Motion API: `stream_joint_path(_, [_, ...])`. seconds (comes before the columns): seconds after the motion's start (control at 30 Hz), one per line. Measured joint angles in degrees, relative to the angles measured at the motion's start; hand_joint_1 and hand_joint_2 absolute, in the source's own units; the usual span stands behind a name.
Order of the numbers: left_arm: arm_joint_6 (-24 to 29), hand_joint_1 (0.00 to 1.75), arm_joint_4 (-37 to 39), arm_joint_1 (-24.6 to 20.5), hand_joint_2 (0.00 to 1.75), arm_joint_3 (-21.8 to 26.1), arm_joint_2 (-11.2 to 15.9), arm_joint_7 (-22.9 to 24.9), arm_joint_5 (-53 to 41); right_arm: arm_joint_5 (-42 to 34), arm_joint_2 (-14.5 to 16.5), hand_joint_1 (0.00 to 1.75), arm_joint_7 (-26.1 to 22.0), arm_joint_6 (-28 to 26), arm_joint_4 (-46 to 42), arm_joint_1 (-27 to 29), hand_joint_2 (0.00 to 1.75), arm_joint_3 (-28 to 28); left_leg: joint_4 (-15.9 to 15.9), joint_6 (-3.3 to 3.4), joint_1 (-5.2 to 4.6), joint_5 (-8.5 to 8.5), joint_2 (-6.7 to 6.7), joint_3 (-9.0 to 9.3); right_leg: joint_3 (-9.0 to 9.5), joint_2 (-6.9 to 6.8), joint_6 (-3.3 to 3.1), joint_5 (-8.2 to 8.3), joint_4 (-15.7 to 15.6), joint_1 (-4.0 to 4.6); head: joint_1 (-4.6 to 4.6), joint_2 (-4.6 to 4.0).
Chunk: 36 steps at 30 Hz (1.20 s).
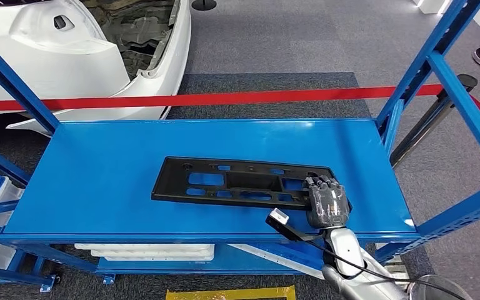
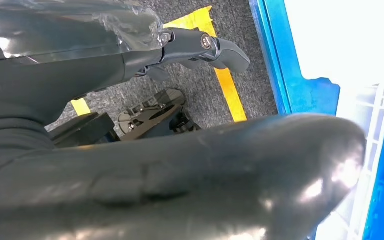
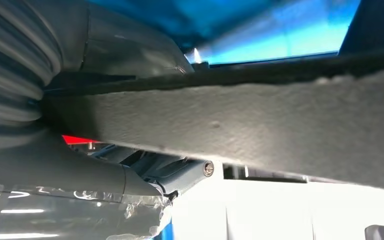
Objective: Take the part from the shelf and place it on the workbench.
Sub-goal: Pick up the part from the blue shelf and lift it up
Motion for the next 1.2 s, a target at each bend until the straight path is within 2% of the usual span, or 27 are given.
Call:
stream_joint_path(0.13, [0.4, 0.00, 0.0, 0.2, 0.00, 0.0, 0.0, -0.1, 0.4, 4.1, 0.4, 1.75, -1.0, 0.0, -8.5, 2.5, 1.75, -3.6, 0.0, 0.00, -0.04, 0.00, 0.00, -0.01, -0.03, 0.01, 0.00, 0.00, 0.0, 0.01, -0.01, 0.00])
stream_joint_path(0.4, [0.6, 0.00, 0.0, 0.3, 0.00, 0.0, -0.1, -0.4, 0.5, 5.2, 0.7, 1.75, -2.0, 0.0, -19.1, 3.8, 1.75, -7.5, 0.0, 0.00, -0.01, 0.00, 0.00, 0.00, -0.04, 0.00, 0.00, -0.01, 0.0, 0.03, -0.01, 0.00])
stream_joint_path(0.7, [1.0, 0.00, 0.0, 0.4, 0.00, 0.0, -0.2, -0.9, 1.0, 8.1, 1.3, 1.75, -4.6, 0.0, -26.4, 4.6, 1.75, -9.2, 0.0, 0.00, -0.01, 0.00, 0.00, 0.00, -0.04, 0.00, 0.00, -0.01, 0.0, 0.01, -0.01, 0.00])
stream_joint_path(1.03, [1.0, 0.00, 0.0, 0.6, 0.00, 0.0, -0.2, -1.4, 1.2, 11.3, 1.8, 1.75, -3.2, 0.0, -34.8, 5.0, 1.75, -9.2, 0.0, 0.00, 0.00, 0.00, 0.00, 0.00, -0.04, 0.01, 0.00, -0.01, 0.0, 0.02, -0.01, 0.00])
stream_joint_path(1.2, [1.1, 0.00, 0.0, 0.6, 0.00, 0.0, -0.2, -1.8, 1.2, 11.2, 2.0, 1.75, -4.3, 0.0, -37.6, 5.2, 1.75, -9.1, 0.0, 0.00, -0.01, 0.00, 0.00, 0.00, -0.04, 0.00, 0.00, -0.01, 0.0, 0.02, -0.01, 0.00])
